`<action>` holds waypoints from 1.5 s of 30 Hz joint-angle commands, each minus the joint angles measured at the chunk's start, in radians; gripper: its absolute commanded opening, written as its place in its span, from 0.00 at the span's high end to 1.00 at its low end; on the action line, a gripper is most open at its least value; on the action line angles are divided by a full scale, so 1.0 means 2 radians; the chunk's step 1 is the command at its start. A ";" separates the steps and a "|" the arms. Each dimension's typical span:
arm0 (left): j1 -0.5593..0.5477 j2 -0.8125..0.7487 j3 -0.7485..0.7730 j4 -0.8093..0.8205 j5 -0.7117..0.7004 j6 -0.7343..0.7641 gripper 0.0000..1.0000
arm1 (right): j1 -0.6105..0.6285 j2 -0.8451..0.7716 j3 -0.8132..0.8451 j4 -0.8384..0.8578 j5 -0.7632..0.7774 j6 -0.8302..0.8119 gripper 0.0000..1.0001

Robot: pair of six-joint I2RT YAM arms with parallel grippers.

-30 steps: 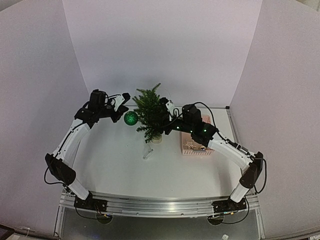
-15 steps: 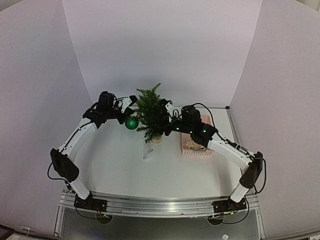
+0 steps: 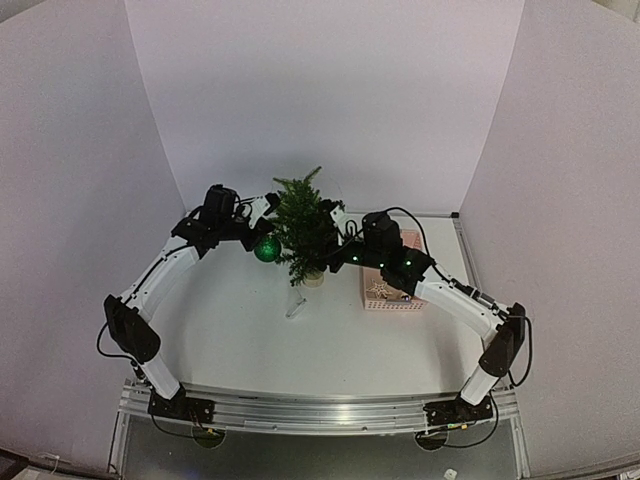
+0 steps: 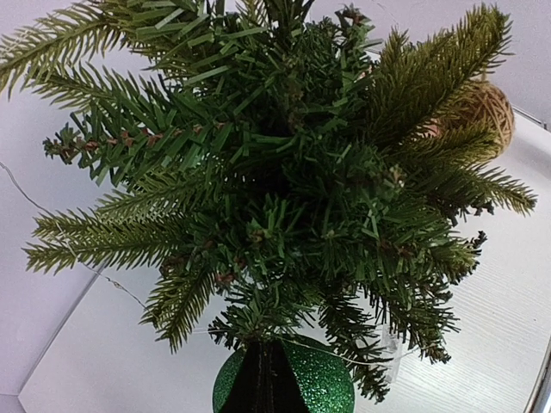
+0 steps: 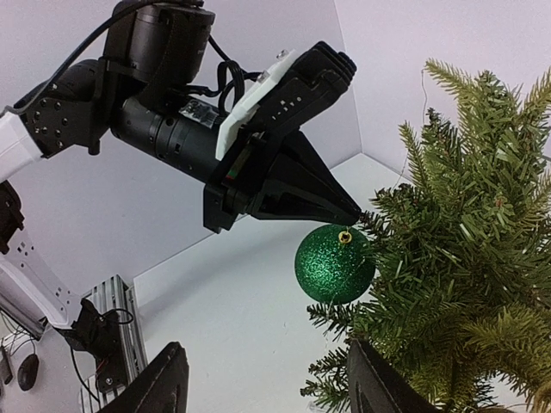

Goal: Decorate the small christmas tree

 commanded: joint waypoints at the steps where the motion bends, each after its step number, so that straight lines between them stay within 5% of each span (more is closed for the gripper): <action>1: 0.001 0.000 0.022 -0.009 0.017 0.001 1.00 | 0.003 -0.013 -0.005 0.004 -0.002 0.007 0.39; 14: 0.001 -0.068 0.020 -0.067 0.088 0.021 1.00 | 0.004 0.040 0.053 0.004 -0.080 0.009 0.34; 32: -0.002 -0.087 0.046 -0.115 0.184 0.010 1.00 | 0.007 0.090 0.094 0.016 -0.167 -0.005 0.47; 45: -0.015 -0.079 0.054 -0.120 0.195 0.001 1.00 | 0.007 0.116 0.115 0.039 -0.153 0.007 0.58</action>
